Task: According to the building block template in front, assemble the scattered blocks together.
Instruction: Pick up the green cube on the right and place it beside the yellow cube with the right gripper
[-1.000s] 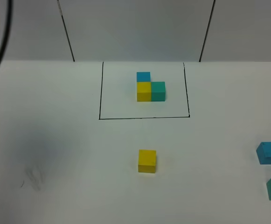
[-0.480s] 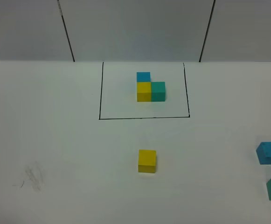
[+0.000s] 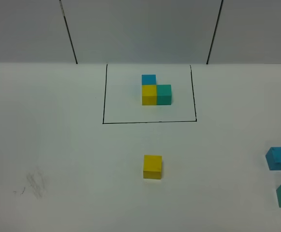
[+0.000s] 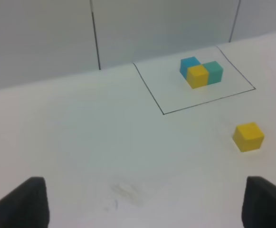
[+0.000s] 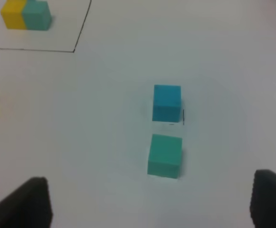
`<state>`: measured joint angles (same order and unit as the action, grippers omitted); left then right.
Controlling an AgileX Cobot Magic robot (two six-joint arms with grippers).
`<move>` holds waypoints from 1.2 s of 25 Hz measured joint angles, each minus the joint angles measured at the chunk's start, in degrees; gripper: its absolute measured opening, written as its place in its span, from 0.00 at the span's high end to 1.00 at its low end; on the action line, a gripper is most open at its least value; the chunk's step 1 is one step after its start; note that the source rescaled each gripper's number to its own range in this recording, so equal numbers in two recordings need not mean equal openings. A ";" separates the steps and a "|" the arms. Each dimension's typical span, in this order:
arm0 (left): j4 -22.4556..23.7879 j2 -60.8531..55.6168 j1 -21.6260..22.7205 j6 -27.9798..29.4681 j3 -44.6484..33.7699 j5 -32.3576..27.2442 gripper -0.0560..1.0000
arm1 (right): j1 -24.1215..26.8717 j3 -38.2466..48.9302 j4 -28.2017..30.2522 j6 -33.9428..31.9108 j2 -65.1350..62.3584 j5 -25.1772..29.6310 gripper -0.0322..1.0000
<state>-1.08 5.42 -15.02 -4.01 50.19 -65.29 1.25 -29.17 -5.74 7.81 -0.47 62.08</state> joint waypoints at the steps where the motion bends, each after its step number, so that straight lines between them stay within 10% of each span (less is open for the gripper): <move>1: -0.33 -1.59 0.00 0.00 -2.36 0.81 0.21 | 0.00 0.00 0.00 0.00 0.00 0.00 0.28; 12: -2.29 -5.81 0.00 1.13 -20.11 4.11 0.23 | 0.00 0.00 0.00 0.05 0.00 0.00 0.28; 22: -2.28 -5.88 0.14 1.65 -21.19 4.13 0.35 | 0.00 0.00 0.00 0.05 0.00 0.00 0.28; 30: -2.33 -5.88 11.10 1.65 -21.19 4.13 0.49 | 0.00 0.00 0.00 -0.01 0.00 0.00 0.28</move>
<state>-3.41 -0.46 -3.92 -2.37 29.00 -61.15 1.25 -29.17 -5.74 7.81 -0.47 62.08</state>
